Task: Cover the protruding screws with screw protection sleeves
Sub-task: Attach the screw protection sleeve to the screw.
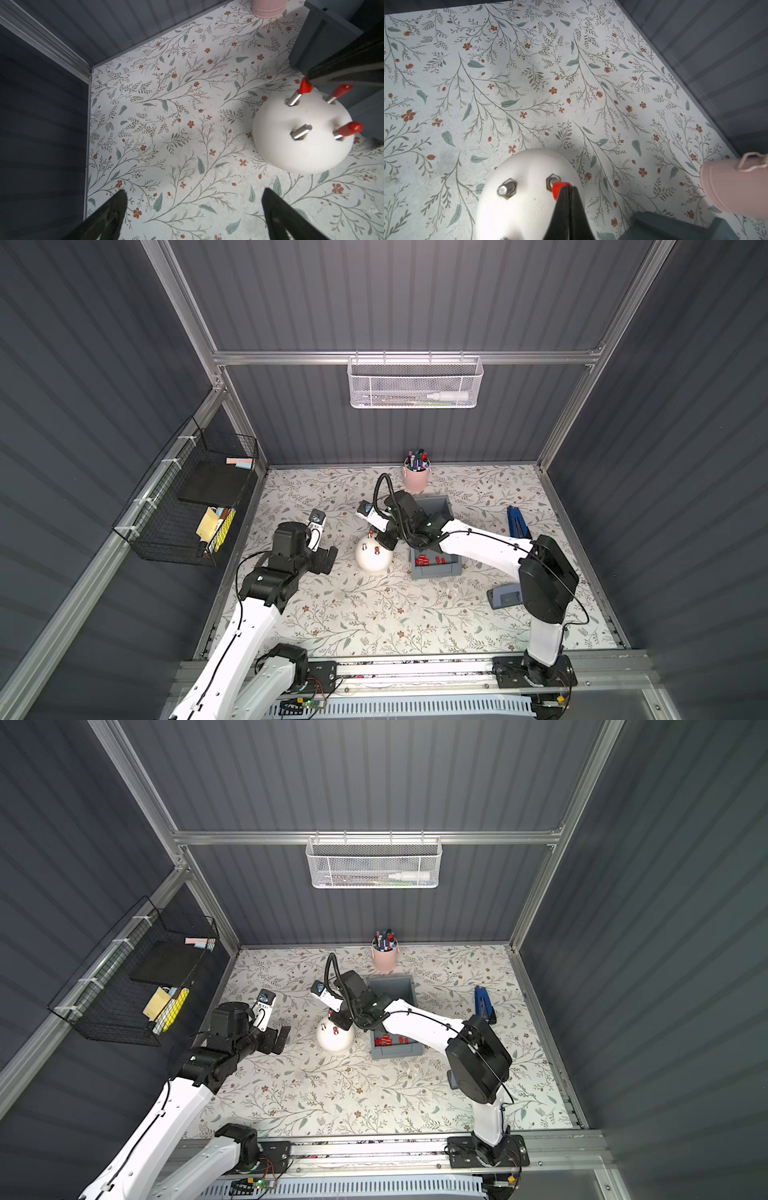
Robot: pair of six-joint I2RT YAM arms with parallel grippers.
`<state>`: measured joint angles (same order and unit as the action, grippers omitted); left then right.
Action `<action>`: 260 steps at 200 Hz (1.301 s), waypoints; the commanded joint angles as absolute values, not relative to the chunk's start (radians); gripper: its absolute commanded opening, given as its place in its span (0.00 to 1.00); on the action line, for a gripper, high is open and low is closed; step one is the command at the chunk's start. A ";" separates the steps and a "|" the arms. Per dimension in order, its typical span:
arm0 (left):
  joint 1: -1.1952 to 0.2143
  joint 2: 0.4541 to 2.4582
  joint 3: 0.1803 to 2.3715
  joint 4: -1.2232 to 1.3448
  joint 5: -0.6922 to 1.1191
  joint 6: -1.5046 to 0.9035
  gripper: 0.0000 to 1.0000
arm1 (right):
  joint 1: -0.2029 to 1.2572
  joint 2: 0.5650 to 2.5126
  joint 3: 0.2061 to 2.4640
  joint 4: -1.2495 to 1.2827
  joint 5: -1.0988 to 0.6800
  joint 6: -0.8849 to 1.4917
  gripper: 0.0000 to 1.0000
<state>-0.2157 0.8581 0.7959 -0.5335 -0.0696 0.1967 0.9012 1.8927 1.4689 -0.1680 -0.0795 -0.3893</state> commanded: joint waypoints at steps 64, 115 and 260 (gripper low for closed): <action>-0.212 0.862 0.792 -0.555 -0.053 0.180 1.00 | 0.908 1.907 1.485 -0.155 -0.046 -0.395 0.03; -0.213 0.864 0.793 -0.555 -0.050 0.179 1.00 | 0.911 1.917 1.497 -0.156 -0.055 -0.389 0.03; -0.215 0.862 0.791 -0.557 -0.048 0.184 0.99 | 0.923 1.929 1.507 -0.175 -0.081 -0.397 0.04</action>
<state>-0.2157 0.8585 0.7959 -0.5335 -0.0608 0.1967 0.9165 1.9068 1.4864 -0.1650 -0.0708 -0.3855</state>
